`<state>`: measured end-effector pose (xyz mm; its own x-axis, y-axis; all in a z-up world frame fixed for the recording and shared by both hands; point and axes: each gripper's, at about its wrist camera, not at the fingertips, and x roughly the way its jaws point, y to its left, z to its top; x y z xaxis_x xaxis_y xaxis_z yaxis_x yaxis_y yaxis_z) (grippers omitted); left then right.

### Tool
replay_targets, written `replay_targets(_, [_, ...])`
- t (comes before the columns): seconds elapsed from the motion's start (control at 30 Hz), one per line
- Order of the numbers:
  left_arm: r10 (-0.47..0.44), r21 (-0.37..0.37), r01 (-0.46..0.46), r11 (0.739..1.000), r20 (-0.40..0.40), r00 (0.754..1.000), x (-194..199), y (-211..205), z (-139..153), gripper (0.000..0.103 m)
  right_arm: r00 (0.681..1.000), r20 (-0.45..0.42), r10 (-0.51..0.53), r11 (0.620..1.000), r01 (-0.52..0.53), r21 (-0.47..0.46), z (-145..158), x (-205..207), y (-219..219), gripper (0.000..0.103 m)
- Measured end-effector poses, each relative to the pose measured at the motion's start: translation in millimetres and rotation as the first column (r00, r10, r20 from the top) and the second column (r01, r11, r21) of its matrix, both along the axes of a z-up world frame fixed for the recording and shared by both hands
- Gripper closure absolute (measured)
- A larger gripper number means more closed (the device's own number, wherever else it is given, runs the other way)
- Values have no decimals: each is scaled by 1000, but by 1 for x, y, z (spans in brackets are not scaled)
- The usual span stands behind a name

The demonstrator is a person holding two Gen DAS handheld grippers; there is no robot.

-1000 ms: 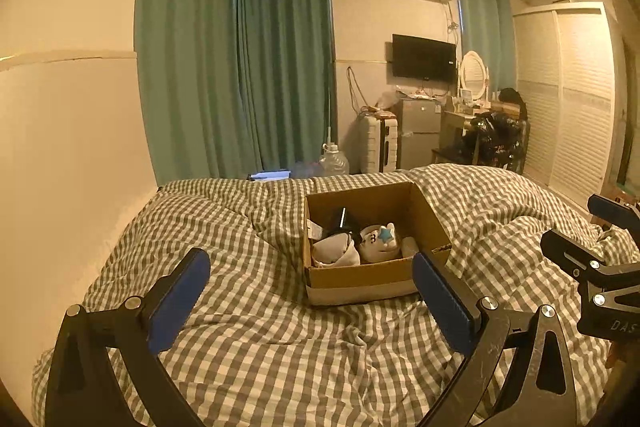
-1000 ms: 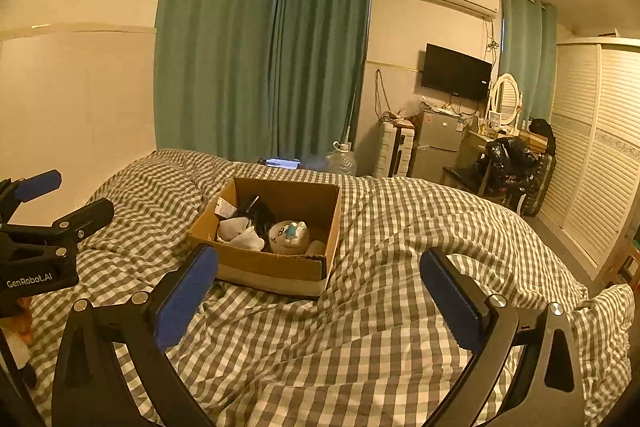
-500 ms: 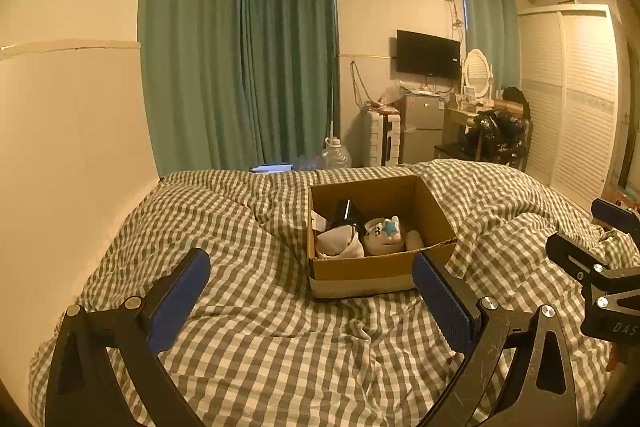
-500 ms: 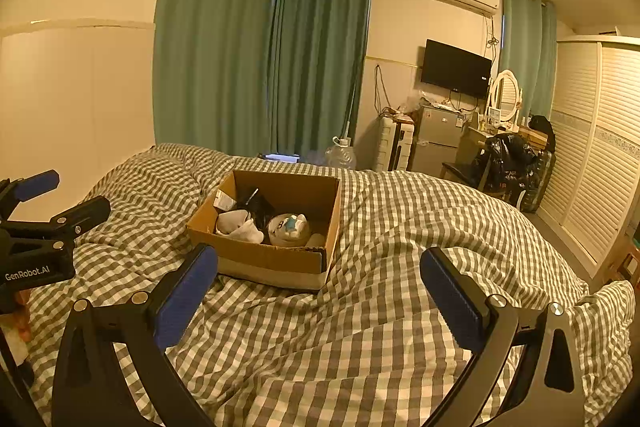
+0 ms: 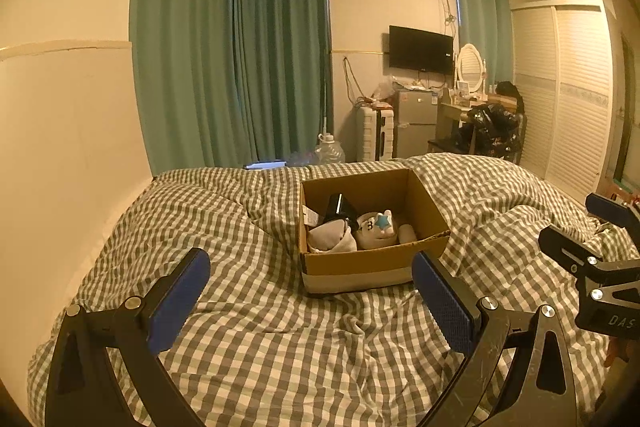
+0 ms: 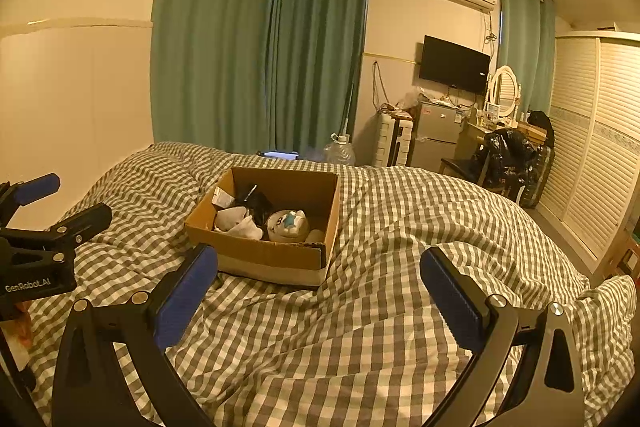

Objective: Organize objects

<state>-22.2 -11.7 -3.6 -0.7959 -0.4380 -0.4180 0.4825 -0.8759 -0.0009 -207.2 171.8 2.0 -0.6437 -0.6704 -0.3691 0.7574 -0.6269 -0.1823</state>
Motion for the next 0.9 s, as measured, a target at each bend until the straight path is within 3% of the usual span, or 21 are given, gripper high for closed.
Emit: replay_targets(0.9, [9, 13, -9, 1000, -10, 1000, 3, -3, 1, 0, 1000, 27, 13, 1000, -14, 13, -8, -2, -3, 1])
